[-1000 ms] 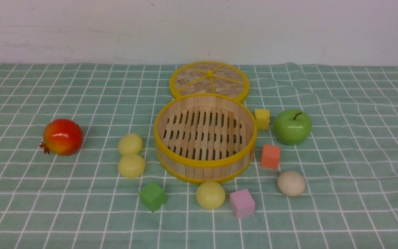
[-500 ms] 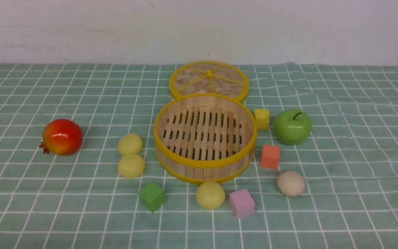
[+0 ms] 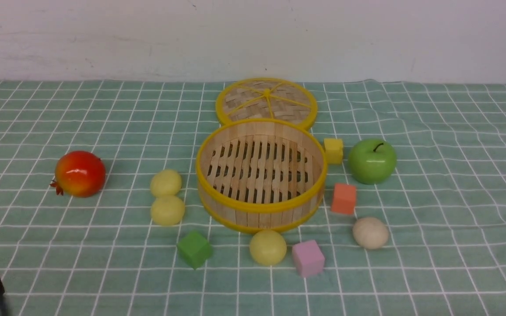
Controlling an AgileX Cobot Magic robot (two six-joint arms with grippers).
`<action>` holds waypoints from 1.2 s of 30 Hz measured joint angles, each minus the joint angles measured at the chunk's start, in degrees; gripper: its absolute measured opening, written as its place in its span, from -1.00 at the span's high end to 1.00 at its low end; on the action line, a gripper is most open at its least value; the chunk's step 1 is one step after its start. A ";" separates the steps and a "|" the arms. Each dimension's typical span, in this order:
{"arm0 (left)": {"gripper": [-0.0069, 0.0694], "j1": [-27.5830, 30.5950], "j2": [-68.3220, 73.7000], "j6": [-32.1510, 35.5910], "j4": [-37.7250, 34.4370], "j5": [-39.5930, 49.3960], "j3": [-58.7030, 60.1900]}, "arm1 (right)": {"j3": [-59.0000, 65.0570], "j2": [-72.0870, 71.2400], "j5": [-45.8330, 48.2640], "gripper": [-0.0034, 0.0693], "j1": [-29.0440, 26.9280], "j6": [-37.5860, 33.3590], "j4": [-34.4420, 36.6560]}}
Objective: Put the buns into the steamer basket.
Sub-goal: Use the left arm to grab a steamed stuffed bun
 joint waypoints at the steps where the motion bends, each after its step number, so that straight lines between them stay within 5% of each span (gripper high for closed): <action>1: 0.85 0.00 1.04 0.12 0.40 0.81 -0.60 | 0.00 0.00 0.00 0.25 0.00 0.00 0.00; 3: 0.85 0.00 14.01 2.44 4.86 8.24 -7.25 | 0.00 0.00 0.00 0.25 0.00 0.00 0.00; 10: 0.85 -5.36 38.64 12.32 2.83 8.20 -17.72 | 0.00 0.00 0.00 0.25 0.00 0.00 0.00; 16: 0.85 -14.78 47.62 11.30 2.23 2.53 -24.18 | 0.00 0.00 0.00 0.25 0.00 0.00 0.00; 26: 0.84 -15.05 64.48 7.47 8.59 1.74 -36.85 | 0.00 0.00 0.00 0.25 0.00 0.00 0.00; 30: 0.71 -14.08 68.91 6.65 9.30 1.74 -40.30 | 0.00 0.00 0.00 0.25 0.00 0.00 0.00; 36: 0.23 -11.24 75.89 6.11 10.36 1.68 -45.88 | 0.00 0.00 0.00 0.25 0.00 0.00 0.00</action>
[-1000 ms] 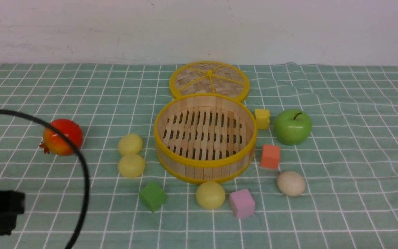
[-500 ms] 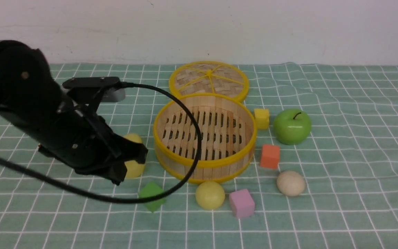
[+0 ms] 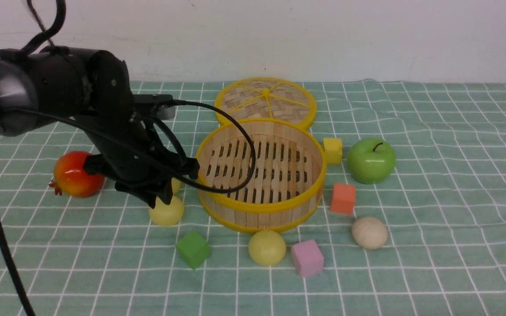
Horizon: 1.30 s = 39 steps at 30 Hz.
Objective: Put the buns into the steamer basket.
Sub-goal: Use the left arm to grab a steamed stuffed bun
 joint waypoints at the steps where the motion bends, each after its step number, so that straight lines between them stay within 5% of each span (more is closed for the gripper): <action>1: 0.18 -0.01 0.72 -0.02 0.45 -0.05 -0.59 | 0.00 0.00 0.00 0.25 0.00 0.00 0.00; 16: 0.06 -0.01 7.43 -0.12 4.09 -5.98 -1.91 | 0.00 0.00 0.00 0.25 0.00 0.00 0.00; 35: 0.26 -0.01 9.53 -3.21 5.76 -6.83 -2.09 | 0.00 0.00 0.00 0.25 0.00 0.00 0.00; 39: 0.65 -0.01 9.47 -3.37 5.76 -5.80 -2.09 | 0.00 0.00 0.00 0.25 0.00 0.00 0.00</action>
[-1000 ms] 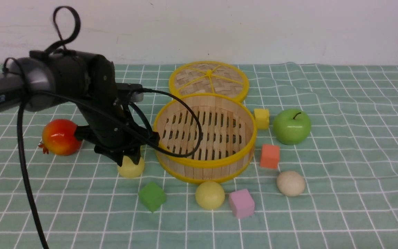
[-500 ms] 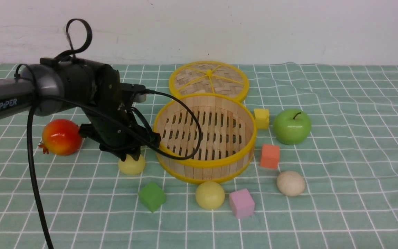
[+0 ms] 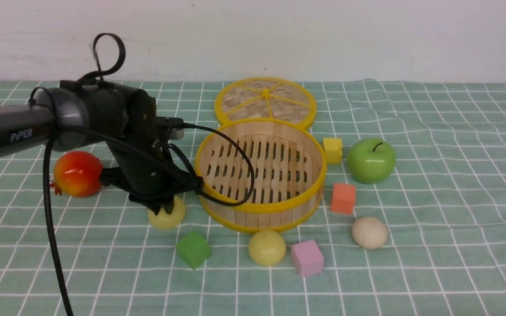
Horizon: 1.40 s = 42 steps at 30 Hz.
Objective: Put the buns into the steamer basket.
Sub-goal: Use the left arm to grab a steamed stuffed bun, then use the left arm to put the steamed stuffed bun into the steamer
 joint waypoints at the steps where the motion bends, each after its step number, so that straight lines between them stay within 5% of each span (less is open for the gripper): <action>1: 0.74 0.00 -0.06 0.00 0.00 0.07 0.00 | 0.00 0.00 0.00 0.25 0.00 0.00 0.00; 12: 0.85 -0.75 -9.88 3.43 -0.60 8.59 -2.03 | 0.00 0.00 0.00 0.25 0.00 0.00 -0.05; 18: 0.85 -6.15 -15.35 11.06 -4.70 8.87 -7.15 | 0.00 0.00 0.00 0.25 0.00 0.00 -0.05; 32: 0.83 -9.91 0.34 13.01 -8.05 1.23 -13.06 | 0.00 0.00 0.00 0.25 0.00 0.00 -0.05; 39: 0.48 -9.91 2.65 9.02 -5.02 1.26 -13.24 | 0.00 0.00 0.00 0.25 0.00 0.00 -0.05; 42: 0.16 -9.91 1.87 5.65 -3.13 2.30 -14.85 | 0.00 0.00 0.00 0.25 0.00 0.00 -0.05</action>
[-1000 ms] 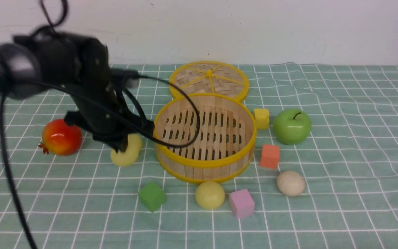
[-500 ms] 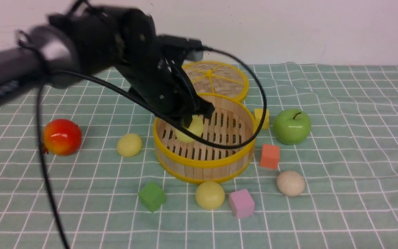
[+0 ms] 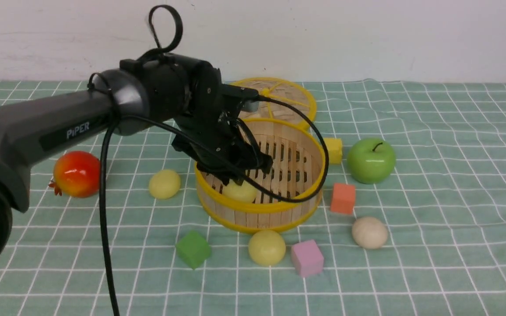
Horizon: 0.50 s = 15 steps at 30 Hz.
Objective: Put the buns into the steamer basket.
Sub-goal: Use the left arm to grab a steamed stuffed bun
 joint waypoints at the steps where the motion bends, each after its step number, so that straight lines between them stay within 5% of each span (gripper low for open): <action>1: 0.07 0.00 -0.69 -0.99 0.74 0.74 -0.74 | 0.00 0.00 0.00 0.25 0.00 0.00 0.00; 8: -0.25 0.75 -9.07 -3.33 12.15 8.06 -3.83 | 0.00 0.00 0.00 0.25 0.00 0.00 0.00; 15: 0.01 9.29 -5.65 -3.51 10.95 10.70 0.23 | 0.00 0.00 0.00 0.25 0.00 0.00 0.00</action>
